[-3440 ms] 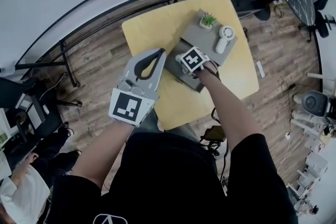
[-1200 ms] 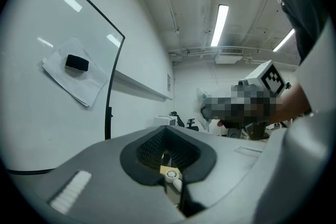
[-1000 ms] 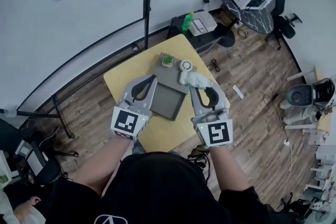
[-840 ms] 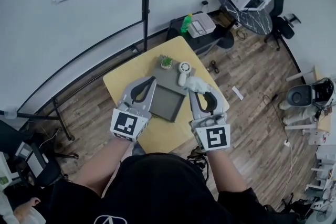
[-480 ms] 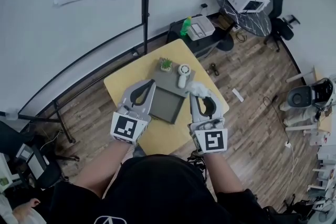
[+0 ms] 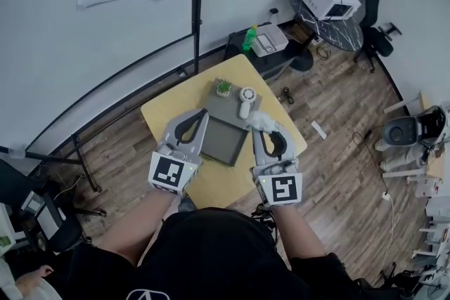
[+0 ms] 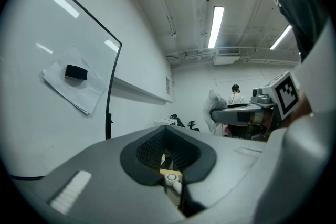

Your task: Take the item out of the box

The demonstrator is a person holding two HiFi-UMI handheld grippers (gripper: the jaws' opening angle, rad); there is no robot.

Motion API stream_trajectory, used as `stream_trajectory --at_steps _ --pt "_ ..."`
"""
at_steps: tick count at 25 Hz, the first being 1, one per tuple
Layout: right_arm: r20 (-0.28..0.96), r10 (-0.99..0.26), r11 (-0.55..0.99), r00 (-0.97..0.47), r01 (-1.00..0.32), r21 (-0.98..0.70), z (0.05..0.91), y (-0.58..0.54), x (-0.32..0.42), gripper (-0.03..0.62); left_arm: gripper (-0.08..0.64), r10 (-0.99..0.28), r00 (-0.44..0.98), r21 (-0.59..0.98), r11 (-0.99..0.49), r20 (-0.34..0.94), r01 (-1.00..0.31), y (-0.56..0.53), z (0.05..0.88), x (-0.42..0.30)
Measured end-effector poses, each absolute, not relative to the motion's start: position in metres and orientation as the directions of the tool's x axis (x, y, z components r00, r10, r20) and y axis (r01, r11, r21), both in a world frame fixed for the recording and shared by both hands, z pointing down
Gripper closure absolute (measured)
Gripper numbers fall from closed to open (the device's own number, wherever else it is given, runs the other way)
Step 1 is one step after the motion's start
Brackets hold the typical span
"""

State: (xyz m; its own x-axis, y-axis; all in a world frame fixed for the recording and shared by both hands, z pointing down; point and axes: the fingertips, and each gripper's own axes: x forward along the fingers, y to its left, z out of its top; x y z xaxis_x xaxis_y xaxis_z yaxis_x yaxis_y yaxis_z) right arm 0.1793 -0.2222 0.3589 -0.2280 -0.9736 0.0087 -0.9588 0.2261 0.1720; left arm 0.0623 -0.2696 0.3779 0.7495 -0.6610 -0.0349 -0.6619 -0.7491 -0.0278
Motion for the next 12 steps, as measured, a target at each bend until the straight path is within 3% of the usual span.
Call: stream_trajectory --at_steps 12 --pt "0.016 -0.973 0.230 -0.231 -0.956 0.184 0.3640 -0.2163 0.1799 0.507 0.560 -0.665 0.746 -0.030 -0.745 -0.038 -0.666 -0.2654 0.3795 0.0609"
